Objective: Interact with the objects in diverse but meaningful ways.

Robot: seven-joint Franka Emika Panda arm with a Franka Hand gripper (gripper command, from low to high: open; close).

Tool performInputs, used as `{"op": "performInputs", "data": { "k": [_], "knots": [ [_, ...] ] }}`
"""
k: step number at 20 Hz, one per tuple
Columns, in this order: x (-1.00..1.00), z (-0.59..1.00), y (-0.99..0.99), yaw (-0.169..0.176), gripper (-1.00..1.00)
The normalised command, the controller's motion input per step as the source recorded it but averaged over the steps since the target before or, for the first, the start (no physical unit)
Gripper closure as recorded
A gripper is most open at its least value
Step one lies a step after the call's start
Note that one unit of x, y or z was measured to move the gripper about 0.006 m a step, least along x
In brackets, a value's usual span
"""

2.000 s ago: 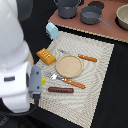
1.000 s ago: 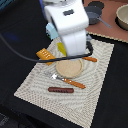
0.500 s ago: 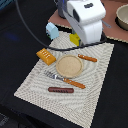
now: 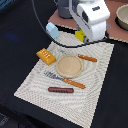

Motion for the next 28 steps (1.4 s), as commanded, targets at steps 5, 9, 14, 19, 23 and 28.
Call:
{"op": "performInputs", "data": {
  "k": [5,9,14,19,23,28],
  "knots": [
    [0.01,-0.47,0.34,0.0,1.0],
    [0.0,-0.44,0.35,0.0,1.0],
    [0.0,-0.17,0.35,0.0,1.0],
    [0.01,0.14,0.34,0.0,-1.0],
    [0.06,0.2,0.33,0.0,-1.0],
    [0.03,0.36,0.32,0.0,-1.0]
  ]
}}
